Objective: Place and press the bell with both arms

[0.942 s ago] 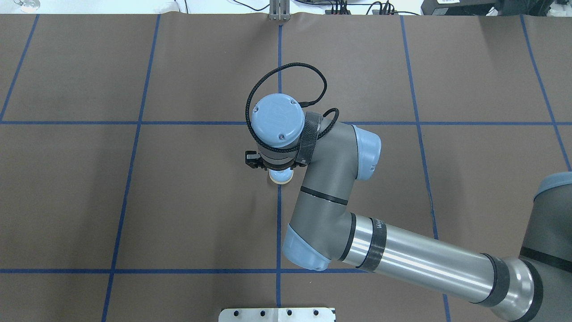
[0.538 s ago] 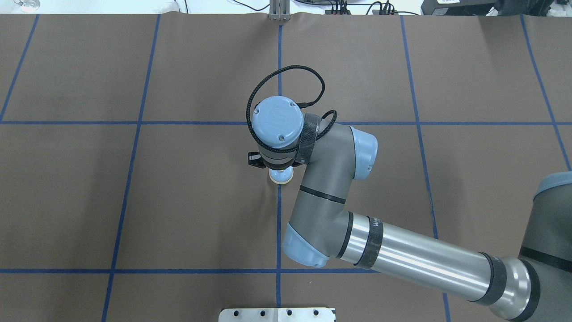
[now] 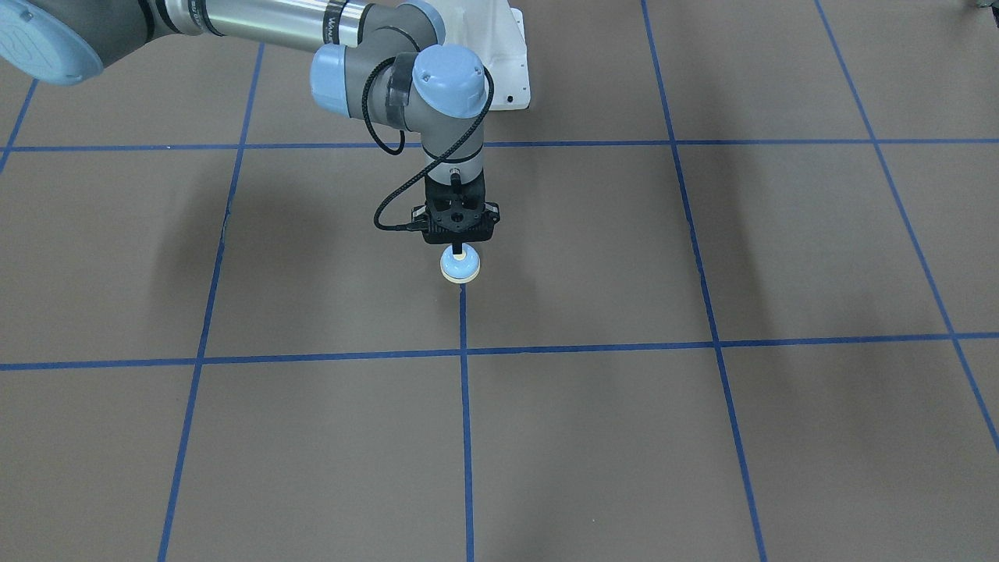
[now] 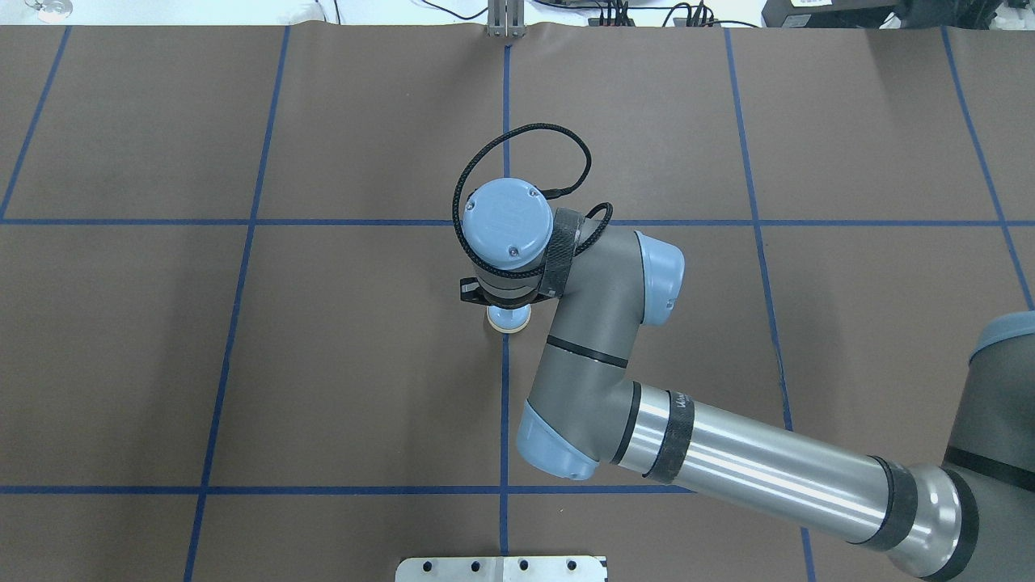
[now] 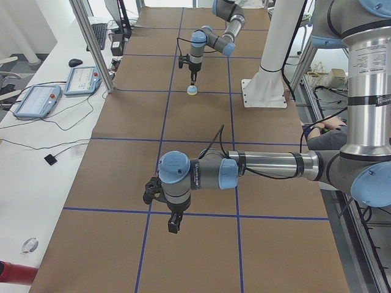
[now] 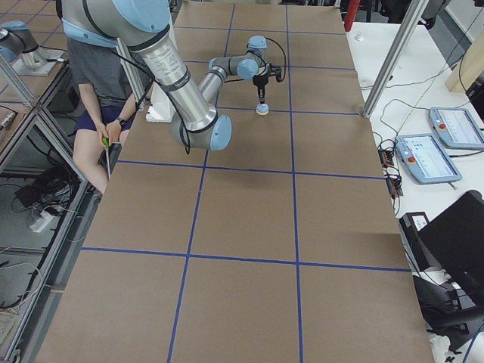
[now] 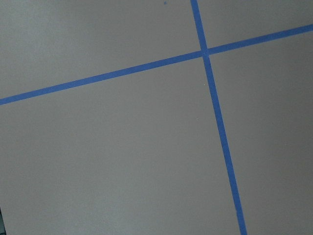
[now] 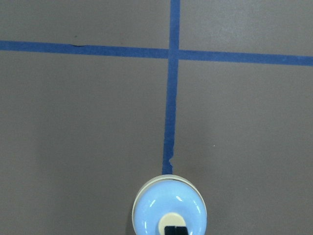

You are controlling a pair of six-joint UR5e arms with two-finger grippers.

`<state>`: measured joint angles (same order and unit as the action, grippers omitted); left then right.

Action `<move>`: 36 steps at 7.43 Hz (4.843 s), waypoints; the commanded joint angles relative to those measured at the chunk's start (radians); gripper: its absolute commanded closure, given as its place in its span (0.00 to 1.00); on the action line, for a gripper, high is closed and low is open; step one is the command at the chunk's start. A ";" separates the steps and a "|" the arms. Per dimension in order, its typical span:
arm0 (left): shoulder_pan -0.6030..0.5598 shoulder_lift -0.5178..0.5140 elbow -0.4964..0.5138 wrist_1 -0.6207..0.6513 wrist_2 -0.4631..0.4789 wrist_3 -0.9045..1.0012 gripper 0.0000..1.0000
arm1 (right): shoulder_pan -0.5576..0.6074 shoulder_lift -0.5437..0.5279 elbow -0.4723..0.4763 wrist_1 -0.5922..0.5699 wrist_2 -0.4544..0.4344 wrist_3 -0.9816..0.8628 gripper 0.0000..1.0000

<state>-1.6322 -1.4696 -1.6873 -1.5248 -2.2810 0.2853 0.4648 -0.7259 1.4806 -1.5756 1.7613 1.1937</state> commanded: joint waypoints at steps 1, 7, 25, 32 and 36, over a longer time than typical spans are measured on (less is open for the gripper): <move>0.000 0.000 -0.002 0.000 0.000 0.000 0.00 | 0.000 -0.001 -0.006 0.002 0.003 0.000 1.00; 0.000 0.002 0.000 0.000 0.001 0.000 0.00 | -0.006 0.000 -0.038 0.040 0.000 0.001 1.00; 0.011 0.002 0.054 -0.132 -0.006 -0.008 0.00 | 0.712 -0.675 0.250 0.048 0.449 -1.043 0.00; 0.017 0.002 0.055 -0.132 -0.014 0.003 0.00 | 1.115 -1.046 0.248 0.048 0.469 -1.377 0.00; 0.015 0.003 0.046 -0.135 -0.015 0.005 0.00 | 1.115 -1.046 0.242 0.048 0.466 -1.379 0.00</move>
<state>-1.6167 -1.4656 -1.6363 -1.6588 -2.2958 0.2884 1.5793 -1.7713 1.7237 -1.5278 2.2281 -0.1849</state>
